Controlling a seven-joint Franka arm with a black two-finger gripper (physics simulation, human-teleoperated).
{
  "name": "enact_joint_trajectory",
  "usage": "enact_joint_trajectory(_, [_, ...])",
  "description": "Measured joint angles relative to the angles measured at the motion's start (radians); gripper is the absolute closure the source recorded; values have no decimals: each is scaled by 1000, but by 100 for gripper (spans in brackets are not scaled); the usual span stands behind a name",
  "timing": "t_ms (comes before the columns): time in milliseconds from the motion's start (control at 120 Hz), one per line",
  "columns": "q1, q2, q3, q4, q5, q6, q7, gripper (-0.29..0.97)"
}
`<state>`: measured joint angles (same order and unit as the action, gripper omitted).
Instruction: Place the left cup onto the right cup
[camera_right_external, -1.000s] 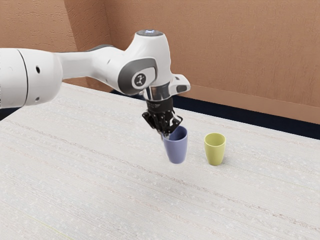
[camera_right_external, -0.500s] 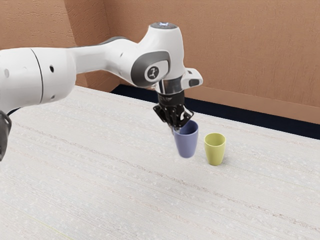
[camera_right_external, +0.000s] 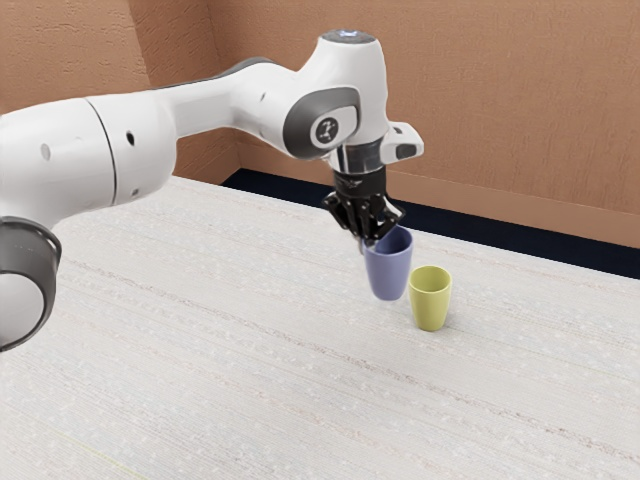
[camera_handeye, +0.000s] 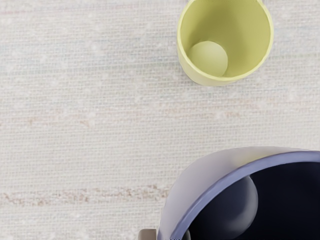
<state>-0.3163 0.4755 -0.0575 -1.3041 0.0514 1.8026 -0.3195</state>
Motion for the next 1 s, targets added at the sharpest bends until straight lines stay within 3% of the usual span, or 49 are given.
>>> enact_joint_trajectory(1000, [13, 231, -37, 354, 68, -68, 13, 78])
